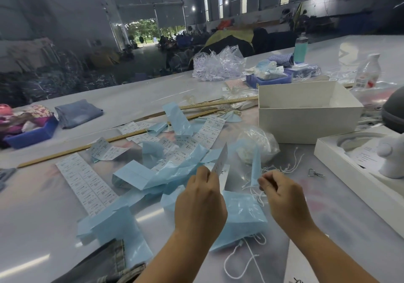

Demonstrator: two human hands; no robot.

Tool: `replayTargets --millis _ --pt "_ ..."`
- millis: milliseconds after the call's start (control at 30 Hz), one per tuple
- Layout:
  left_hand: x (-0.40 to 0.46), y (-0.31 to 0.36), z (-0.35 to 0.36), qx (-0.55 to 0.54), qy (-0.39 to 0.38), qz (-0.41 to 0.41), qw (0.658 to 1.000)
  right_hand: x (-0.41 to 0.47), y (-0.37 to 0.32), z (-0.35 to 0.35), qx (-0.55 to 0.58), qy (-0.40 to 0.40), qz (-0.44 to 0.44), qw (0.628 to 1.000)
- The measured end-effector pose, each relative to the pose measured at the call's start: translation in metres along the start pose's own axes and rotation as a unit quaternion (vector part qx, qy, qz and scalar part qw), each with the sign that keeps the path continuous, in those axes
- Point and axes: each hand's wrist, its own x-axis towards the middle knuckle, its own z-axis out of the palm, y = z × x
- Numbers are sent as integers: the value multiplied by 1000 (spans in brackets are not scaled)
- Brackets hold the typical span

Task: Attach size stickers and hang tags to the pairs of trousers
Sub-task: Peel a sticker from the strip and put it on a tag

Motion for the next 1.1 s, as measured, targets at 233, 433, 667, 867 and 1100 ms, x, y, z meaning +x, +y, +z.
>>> replayTargets --millis 233,433,667,867,1100 --pt "-23 -1 -15 -96 55 56 992 -11 -52 -7 268 -129 54 953" --pt "-64 -23 -42 -144 94 73 982 -40 -102 8 434 -258 111 856" --pt "-133 -76 -80 -252 199 -74 944 -85 -153 32 424 -303 54 852" --pt "-191 -93 -93 -237 238 -175 925 -126 -182 58 360 -313 -24 878" --pt "-234 -95 -93 -95 218 -91 967 -153 -190 70 346 -332 3 877"
